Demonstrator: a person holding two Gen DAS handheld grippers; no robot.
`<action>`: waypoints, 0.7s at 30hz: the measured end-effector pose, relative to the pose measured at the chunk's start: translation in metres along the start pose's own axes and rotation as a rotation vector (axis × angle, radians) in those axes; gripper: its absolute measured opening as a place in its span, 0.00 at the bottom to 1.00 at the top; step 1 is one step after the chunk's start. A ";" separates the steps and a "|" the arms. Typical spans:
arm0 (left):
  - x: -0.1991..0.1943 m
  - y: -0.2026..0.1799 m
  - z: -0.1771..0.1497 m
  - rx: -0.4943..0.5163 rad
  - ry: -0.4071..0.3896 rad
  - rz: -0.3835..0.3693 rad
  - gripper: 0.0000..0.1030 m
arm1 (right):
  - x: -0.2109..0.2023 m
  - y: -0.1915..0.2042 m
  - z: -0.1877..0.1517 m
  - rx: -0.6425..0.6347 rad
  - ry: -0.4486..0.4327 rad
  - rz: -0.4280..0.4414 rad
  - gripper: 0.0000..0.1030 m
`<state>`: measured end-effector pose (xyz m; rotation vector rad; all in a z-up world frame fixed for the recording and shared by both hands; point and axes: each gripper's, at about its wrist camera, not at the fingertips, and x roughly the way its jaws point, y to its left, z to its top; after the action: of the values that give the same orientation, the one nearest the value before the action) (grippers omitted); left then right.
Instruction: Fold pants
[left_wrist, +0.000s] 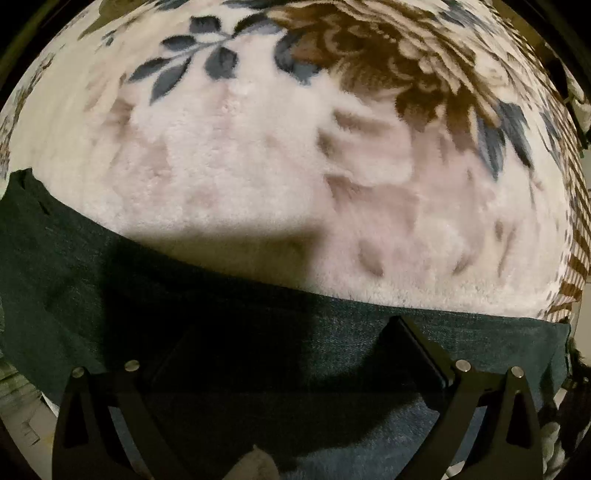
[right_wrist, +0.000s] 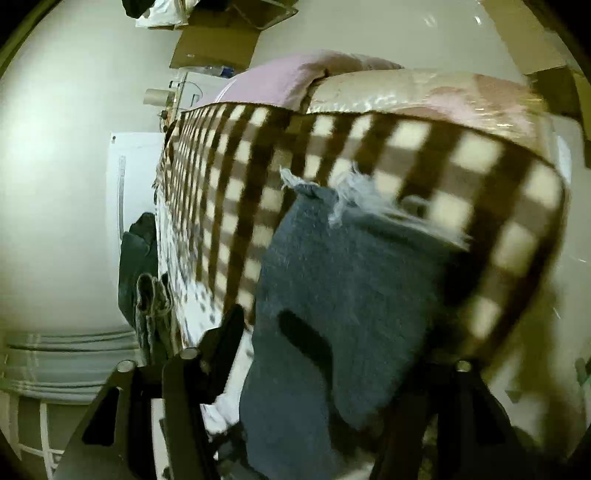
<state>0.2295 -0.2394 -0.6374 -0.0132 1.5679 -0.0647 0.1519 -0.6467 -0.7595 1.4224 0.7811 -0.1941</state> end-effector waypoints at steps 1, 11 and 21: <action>-0.003 -0.001 0.003 0.007 0.002 0.005 1.00 | 0.004 -0.002 0.001 0.011 -0.002 -0.041 0.08; -0.052 0.015 0.016 0.021 -0.107 0.060 1.00 | -0.028 0.034 -0.004 -0.048 -0.088 -0.184 0.06; -0.109 0.115 0.012 -0.129 -0.162 0.008 1.00 | -0.036 0.179 -0.093 -0.420 -0.092 -0.180 0.06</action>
<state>0.2453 -0.1197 -0.5343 -0.1115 1.4075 0.0433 0.1914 -0.5395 -0.5898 0.9419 0.8192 -0.2176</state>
